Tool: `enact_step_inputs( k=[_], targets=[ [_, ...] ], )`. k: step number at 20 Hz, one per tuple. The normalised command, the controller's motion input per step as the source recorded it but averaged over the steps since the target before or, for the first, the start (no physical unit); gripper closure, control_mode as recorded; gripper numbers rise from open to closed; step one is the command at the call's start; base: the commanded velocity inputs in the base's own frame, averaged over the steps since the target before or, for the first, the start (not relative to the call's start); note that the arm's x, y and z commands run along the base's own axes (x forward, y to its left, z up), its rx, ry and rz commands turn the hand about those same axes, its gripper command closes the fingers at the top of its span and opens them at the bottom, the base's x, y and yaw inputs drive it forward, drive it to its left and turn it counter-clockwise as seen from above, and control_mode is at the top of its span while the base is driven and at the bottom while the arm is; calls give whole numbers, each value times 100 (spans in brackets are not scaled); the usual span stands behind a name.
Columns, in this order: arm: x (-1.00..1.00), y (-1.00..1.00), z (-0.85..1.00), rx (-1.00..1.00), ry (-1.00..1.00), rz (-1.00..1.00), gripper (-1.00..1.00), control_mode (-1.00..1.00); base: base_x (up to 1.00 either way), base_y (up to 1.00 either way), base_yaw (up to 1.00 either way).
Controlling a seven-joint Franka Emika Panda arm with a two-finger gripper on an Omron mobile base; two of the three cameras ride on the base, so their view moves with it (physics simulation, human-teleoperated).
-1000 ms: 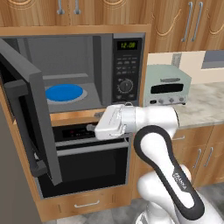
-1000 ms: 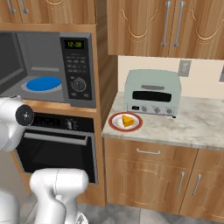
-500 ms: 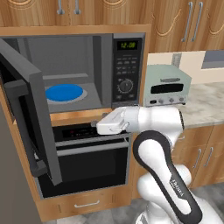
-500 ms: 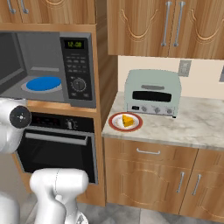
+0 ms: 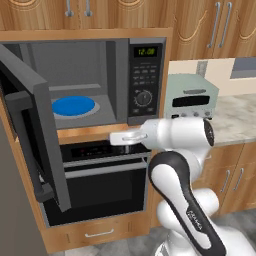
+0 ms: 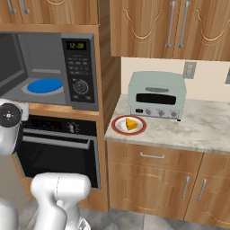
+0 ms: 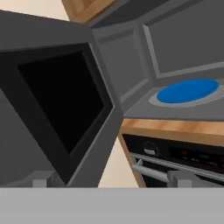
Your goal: Pick the cheese from the counter and place it in the microwave. Then turn on the microwave.
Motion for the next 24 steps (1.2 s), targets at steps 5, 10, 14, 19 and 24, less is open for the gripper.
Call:
enact_step_inputs(
  k=[5, 10, 14, 19, 24],
  targets=[
    [8, -27, 0, -3, 5, -18, -100, -100, 0, 0, 0],
    [21, -27, 0, -4, 0, -13, -100, -100, 0, 0, 0],
    [21, -16, -2, -8, 0, -7, -100, -100, 0, 0, 0],
    [28, -12, -3, -12, 2, -5, -100, -100, 0, 0, 0],
    [4, -9, -1, -18, 5, -7, -100, -100, 0, 0, 0]
  ],
)
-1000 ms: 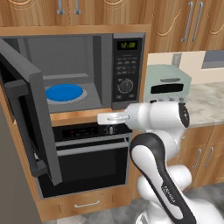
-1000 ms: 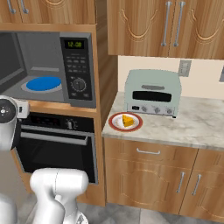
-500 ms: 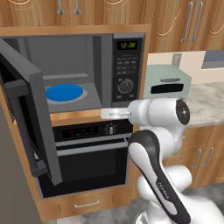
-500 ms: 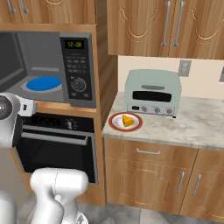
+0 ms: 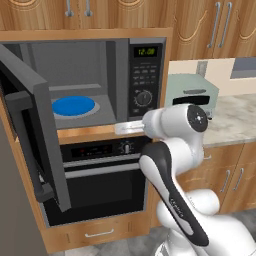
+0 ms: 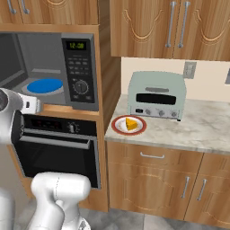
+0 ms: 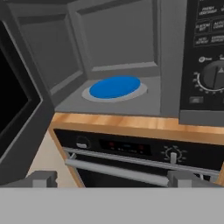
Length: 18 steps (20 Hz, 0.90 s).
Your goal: Pick the cheese from the counter and place it in the microwave. Then turn on the microwave.
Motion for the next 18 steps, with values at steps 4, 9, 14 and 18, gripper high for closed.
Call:
enact_step_inputs(
  k=[4, 9, 14, 18],
  targets=[
    [0, -8, -1, -19, 3, -8, -100, -100, 0, 0, 0],
    [0, -12, -8, -15, 1, -4, -100, -100, 0, 0, 0],
    [6, -18, -3, -8, 0, -2, -100, -100, 0, 0, 0],
    [0, -25, 0, 0, 3, -3, -100, -100, 0, 0, 0]
  ],
)
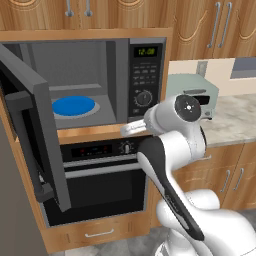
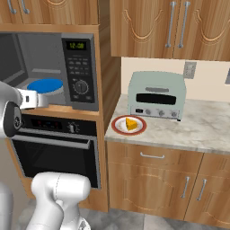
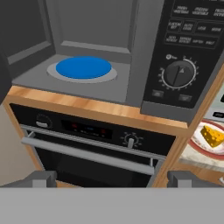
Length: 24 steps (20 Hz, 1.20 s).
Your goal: Pick the cheese from the counter and place it in the microwave. Then turn on the microwave.
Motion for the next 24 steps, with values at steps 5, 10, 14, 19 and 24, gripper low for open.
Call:
enact_step_inputs(
  k=[5, 10, 14, 19, 24],
  targets=[
    [0, -31, 0, 0, 2, -6, -100, -100, 0, 0, 0],
    [0, -31, 0, 0, 0, -5, -100, -100, 0, 0, 0],
    [0, -34, 0, 0, 1, -3, -100, -100, 0, 0, 0],
    [0, -37, 0, 1, 0, 0, -100, -100, 0, 0, 0],
    [1, -36, 0, 0, 1, 0, -100, -100, 0, 0, 0]
  ],
)
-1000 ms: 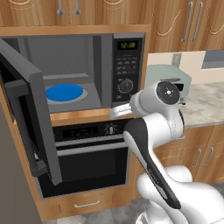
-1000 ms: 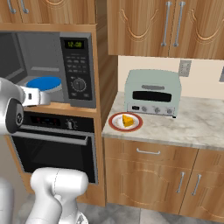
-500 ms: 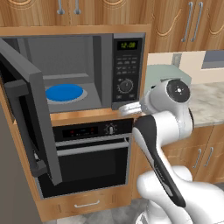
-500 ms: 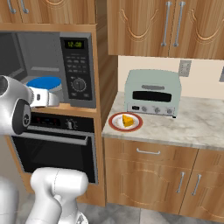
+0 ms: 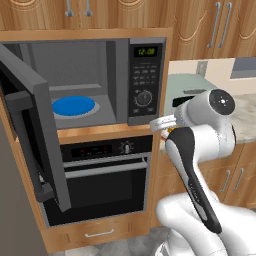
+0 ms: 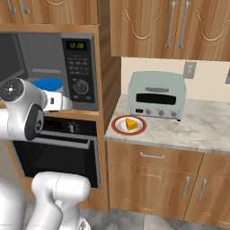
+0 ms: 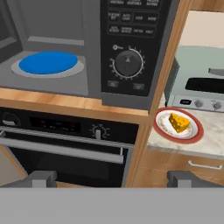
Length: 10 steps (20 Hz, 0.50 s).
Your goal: Pick the cheese from the counter and place it in the microwave. Then turn on the microwave.
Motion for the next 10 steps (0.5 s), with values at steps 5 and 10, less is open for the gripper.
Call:
enact_step_inputs(
  k=[5, 10],
  targets=[
    [3, -35, 0, 0, 2, 0, -100, -100, 0, 0, 0],
    [2, -34, -1, 0, 5, 0, -100, -100, 0, 0, 0]
  ],
)
